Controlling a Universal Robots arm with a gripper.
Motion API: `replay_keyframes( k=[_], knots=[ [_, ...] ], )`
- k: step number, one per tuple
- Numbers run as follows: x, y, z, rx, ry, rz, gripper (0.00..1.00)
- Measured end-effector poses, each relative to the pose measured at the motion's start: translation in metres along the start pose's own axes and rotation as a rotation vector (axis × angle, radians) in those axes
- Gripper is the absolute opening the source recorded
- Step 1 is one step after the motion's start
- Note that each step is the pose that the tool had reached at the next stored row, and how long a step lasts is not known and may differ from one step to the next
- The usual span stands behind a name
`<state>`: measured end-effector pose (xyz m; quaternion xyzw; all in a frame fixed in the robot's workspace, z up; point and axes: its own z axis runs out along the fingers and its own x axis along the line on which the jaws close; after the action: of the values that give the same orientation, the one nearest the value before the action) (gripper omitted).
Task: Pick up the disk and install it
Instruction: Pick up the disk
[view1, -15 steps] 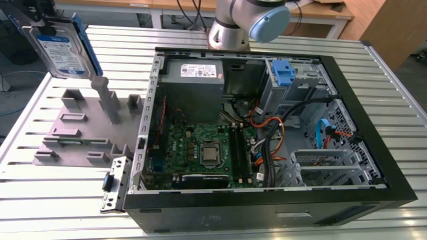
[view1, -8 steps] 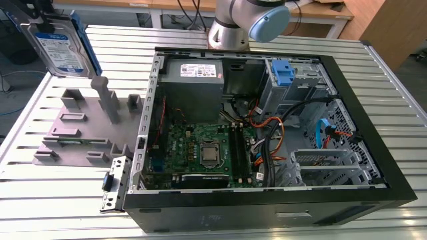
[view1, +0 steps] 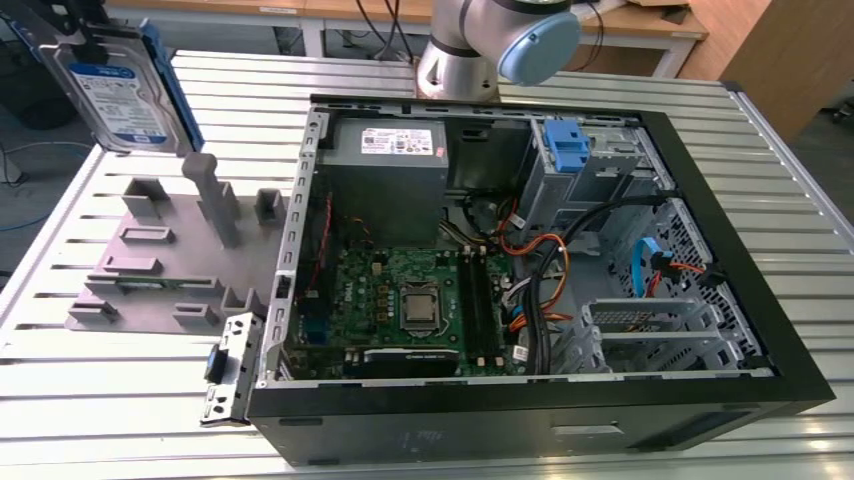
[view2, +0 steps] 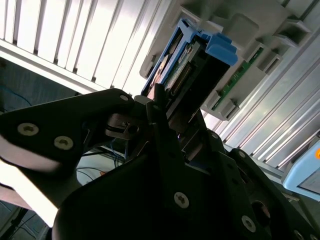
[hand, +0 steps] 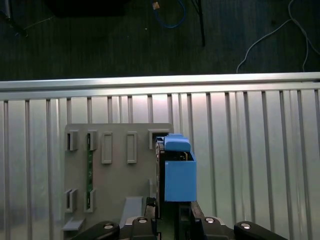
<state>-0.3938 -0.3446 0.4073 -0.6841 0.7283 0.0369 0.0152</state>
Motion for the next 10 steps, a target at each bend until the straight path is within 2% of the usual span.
replay_keyframes(
  k=[4, 10],
  knots=[
    [-0.0003, 0.0001, -0.0032, -0.0001, 0.0001, 0.000, 0.35],
    [-0.0010, 0.0004, -0.0122, -0.0001, 0.0000, 0.000, 0.35]
  ],
)
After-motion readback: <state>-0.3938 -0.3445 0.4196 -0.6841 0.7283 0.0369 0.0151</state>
